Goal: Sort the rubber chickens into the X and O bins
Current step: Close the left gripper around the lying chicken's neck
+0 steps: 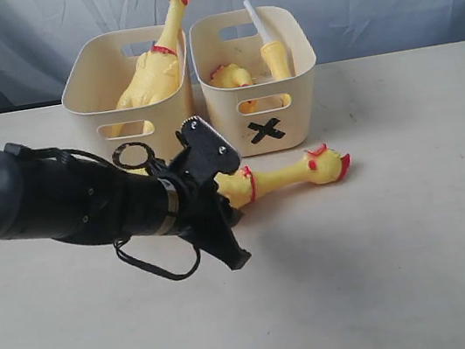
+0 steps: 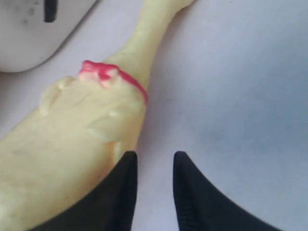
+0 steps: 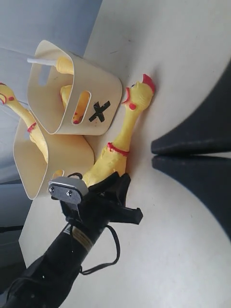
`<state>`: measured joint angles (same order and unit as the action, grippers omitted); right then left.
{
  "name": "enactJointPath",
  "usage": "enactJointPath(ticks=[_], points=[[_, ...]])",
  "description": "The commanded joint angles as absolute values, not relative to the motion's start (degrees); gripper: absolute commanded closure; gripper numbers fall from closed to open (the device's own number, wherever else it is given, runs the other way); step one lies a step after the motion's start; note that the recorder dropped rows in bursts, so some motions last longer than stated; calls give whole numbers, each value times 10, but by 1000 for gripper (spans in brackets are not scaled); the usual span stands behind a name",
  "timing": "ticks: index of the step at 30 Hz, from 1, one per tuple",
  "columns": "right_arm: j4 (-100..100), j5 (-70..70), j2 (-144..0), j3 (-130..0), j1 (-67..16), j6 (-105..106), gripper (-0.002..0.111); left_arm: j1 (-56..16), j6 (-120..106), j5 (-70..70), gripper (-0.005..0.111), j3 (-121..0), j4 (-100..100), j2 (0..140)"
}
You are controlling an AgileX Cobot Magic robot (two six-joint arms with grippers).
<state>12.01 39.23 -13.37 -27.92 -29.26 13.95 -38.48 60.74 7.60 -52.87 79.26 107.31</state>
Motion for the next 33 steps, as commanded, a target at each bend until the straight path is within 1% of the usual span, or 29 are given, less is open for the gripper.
enactJointPath(ticks=[1, 4, 6, 8, 11, 12, 15, 17, 19, 21, 23, 25, 27, 33], points=[[122, 387, -130, -277, -291, 139, 108, -390, 727, 159, 81, -519, 897, 1048], [122, 387, -130, -277, -291, 139, 108, -390, 826, 238, 81, -519, 999, 1027], [122, 387, -130, -277, -291, 139, 108, -389, 840, 283, 81, -519, 999, 1015], [122, 387, -130, -277, -291, 139, 108, -389, 831, 290, 81, -519, 999, 1000], [121, 388, -130, -277, -291, 139, 108, -389, 831, 239, 81, -522, 999, 980], [121, 388, -130, -277, -291, 139, 108, -389, 819, 178, 81, -525, 999, 973], [123, 388, -130, -277, -291, 139, 108, -389, 786, 93, 81, -536, 999, 972], [123, 388, -130, -277, -291, 139, 108, -389, 740, 49, 77, -545, 999, 977], [123, 387, -130, -277, -291, 139, 108, -389, 699, -17, 65, -558, 999, 995], [123, 387, -130, -277, -291, 139, 108, -389, 693, -45, 54, -574, 999, 1016], [123, 387, -130, -277, -291, 139, 108, -389, 693, -48, 46, -591, 999, 1039], [123, 387, -130, -277, -291, 139, 108, -389, 694, -65, 43, -604, 999, 1060], [123, 387, -130, -277, -291, 139, 108, -389, 693, -95, 43, -615, 999, 1075], [123, 387, -130, -277, -291, 139, 108, -389, 688, -82, 43, -649, 998, 1100]])
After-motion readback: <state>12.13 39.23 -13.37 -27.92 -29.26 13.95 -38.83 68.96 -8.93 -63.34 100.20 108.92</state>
